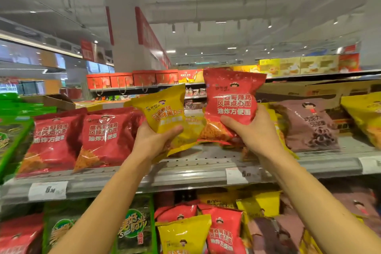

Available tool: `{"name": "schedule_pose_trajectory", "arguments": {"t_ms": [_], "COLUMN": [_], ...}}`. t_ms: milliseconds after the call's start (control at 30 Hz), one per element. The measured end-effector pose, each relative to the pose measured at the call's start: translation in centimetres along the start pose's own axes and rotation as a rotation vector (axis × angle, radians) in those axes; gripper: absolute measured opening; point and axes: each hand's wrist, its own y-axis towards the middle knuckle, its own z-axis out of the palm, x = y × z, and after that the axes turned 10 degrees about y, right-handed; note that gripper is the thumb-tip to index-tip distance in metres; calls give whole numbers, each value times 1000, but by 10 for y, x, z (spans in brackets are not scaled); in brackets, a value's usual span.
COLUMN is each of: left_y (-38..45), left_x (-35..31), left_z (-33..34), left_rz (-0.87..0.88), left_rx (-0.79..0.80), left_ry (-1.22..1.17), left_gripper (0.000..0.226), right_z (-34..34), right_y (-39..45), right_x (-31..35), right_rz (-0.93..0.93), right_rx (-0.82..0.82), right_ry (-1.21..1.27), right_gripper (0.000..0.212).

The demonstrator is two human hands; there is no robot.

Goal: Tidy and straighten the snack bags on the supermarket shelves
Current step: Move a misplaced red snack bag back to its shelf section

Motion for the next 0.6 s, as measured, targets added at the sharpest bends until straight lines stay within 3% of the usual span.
{"name": "schedule_pose_trajectory", "arguments": {"t_ms": [100, 200, 333, 467, 600], "left_y": [1, 0, 3, 8, 0], "left_x": [-6, -7, -7, -7, -11], "left_z": [29, 60, 87, 91, 70], "left_rz": [9, 41, 103, 35, 137], "left_rx": [84, 217, 326, 394, 467], "left_ry": [11, 68, 171, 244, 283], "left_gripper": [25, 29, 31, 48, 28], "right_z": [-28, -49, -62, -61, -43], "right_y": [-4, -10, -17, -23, -27], "right_x": [2, -7, -14, -12, -5], "right_rz": [-28, 14, 58, 49, 1], "right_rx": [-69, -84, -118, -107, -83], "right_ry": [33, 93, 100, 73, 58], "right_gripper": [48, 37, 45, 48, 54]}}
